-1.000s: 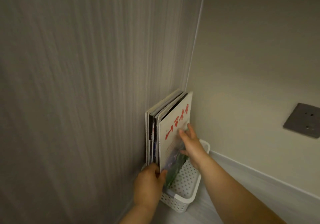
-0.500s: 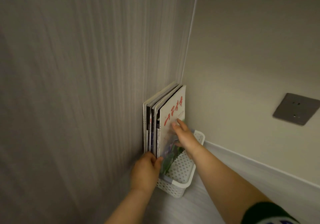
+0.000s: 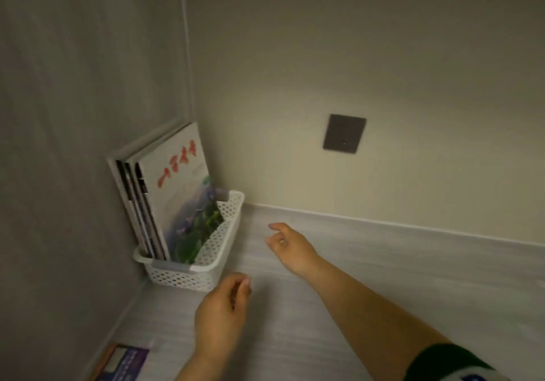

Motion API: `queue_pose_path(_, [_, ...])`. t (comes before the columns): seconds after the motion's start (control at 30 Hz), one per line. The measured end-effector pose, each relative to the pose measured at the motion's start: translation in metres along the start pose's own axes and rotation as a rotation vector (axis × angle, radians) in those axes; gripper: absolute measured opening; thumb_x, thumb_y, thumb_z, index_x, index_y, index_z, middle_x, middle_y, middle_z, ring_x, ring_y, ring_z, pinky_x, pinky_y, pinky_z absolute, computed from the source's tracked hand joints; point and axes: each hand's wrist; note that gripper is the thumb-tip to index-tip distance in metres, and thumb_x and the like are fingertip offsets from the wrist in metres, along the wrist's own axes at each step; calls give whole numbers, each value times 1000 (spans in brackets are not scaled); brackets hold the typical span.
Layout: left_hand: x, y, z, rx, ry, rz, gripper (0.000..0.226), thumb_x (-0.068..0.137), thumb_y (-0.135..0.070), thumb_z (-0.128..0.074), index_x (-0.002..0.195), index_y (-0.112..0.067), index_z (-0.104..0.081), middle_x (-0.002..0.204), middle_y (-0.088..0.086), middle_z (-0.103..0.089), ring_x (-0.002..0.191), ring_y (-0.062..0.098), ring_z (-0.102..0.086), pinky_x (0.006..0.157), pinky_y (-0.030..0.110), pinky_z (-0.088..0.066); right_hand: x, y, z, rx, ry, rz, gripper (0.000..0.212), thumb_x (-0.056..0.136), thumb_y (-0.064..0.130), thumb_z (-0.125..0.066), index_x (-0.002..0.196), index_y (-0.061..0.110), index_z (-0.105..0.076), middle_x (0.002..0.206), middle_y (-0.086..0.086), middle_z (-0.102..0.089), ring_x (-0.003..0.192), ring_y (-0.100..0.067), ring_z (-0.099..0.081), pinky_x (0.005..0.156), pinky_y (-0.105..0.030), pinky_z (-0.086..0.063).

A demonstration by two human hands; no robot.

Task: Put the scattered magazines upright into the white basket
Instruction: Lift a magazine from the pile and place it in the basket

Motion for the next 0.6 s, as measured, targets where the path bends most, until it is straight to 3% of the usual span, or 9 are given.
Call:
queue_pose_path(0.2, [-51, -50, -95, 116, 125, -39, 18, 88, -32, -49, 70, -35, -46, 85, 3, -72, 84, 26, -64, 68, 29, -43, -84, -112, 100, -95, -116, -104, 29, 91, 15, -46, 117, 8, -57, 122, -11, -60, 109, -24, -57, 81, -18, -39])
queue_pose_path(0.27, [-69, -72, -129, 119, 142, -53, 18, 88, -35, -47, 70, -33, -46, 88, 3, -72, 86, 27, -64, 68, 30, -43, -117, -157, 139, -147, -143, -137, 28, 91, 12, -47, 116, 4, -57, 124, -11, -59, 113, -21, -56, 86, -14, -35])
queue_pose_path(0.37, [-98, -102, -187, 153, 240, -129, 19, 89, -37, -45, 70, -33, -46, 90, 1, -71, 89, 25, -63, 66, 26, -39, -166, -227, 197, -194, -240, -236, 29, 90, 13, -48, 117, 7, -58, 128, -8, -57, 119, -18, -51, 98, -20, -34])
queue_pose_path(0.5, [-133, -137, -260, 210, 367, -198, 25, 89, -31, -46, 66, -37, -40, 79, -6, -59, 88, 22, -62, 63, 23, -35, -232, -312, 266, -281, -488, -433, 29, 90, 17, -48, 118, 15, -56, 132, -6, -51, 122, -20, -46, 100, -25, -34])
queue_pose_path(0.6, [-157, -161, -305, 351, 467, -268, 18, 90, -31, -42, 72, -37, -44, 89, -7, -61, 92, 17, -61, 64, 21, -37, -275, -361, 309, -472, -438, -605, 43, 91, 28, -43, 133, 20, -38, 146, -5, -32, 134, -22, -30, 109, -31, -26])
Point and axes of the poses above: each hand's wrist, its own x-axis towards the middle knuckle, its own z-axis out of the back of the hand, y = z × x
